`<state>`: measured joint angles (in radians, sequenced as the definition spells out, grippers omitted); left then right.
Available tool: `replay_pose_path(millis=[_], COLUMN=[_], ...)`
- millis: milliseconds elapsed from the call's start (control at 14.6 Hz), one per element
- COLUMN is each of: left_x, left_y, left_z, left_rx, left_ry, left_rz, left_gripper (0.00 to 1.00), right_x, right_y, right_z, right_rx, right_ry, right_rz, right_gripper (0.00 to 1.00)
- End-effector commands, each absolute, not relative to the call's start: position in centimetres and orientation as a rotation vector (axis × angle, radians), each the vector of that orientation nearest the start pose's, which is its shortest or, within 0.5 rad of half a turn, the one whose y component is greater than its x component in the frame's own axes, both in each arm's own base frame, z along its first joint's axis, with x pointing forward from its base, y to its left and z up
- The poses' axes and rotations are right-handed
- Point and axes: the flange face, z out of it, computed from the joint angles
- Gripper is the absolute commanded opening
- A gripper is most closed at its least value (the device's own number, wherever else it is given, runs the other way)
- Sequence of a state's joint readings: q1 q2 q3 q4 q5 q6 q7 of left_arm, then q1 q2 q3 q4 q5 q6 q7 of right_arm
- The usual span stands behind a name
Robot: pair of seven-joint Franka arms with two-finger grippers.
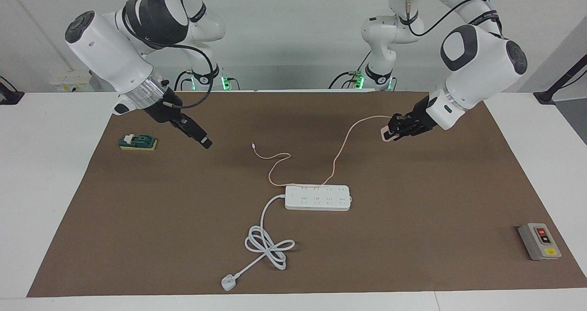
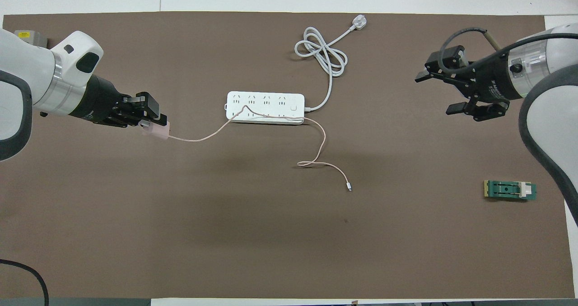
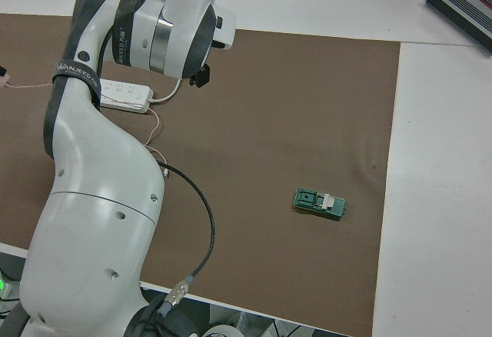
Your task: Plug charger into power strip
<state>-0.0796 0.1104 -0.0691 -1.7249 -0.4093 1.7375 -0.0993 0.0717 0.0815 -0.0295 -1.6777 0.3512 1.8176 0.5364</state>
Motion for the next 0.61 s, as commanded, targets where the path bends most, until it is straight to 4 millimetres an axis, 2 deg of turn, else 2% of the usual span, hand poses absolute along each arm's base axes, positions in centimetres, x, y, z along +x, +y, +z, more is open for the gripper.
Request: replay_pose_path(millis=[0,205,273,341,478,546], left_x=[58.5,59.0,58.7,58.6,58.3,58.1], left_y=[-11.8,-11.9,-13.1,-13.7,-13.6,-13.9], left_z=[51.3,51.6,51.5,51.5,51.4,51.1], left_rx=[-3.486,-3.435,-3.407,-3.376,-3.308,-3.269], left_ry=[-0.171,-0.311,-0.336,-0.416,-0.571,-0.723], left_rz=[0.168,0.084,0.097,0.103,0.139,0.161], left_gripper=[0.00,0.00,0.00,0.00,0.00,0.00], right_x=[57.8,56.7,56.3,55.8,54.7,54.1], right_y=[3.5,1.6,1.3,1.0,0.4,0.0], right_z=[55.7,56.6,56.9,57.4,58.3,58.9], right_rx=[-2.872,-3.016,-3.062,-3.094,-3.122,-3.136], right_ry=[0.465,0.211,0.144,0.097,0.055,0.046], right_rz=[0.006,0.005,0.011,0.026,0.065,0.072], right_gripper=[1.00,1.00,1.00,1.00,1.00,1.00])
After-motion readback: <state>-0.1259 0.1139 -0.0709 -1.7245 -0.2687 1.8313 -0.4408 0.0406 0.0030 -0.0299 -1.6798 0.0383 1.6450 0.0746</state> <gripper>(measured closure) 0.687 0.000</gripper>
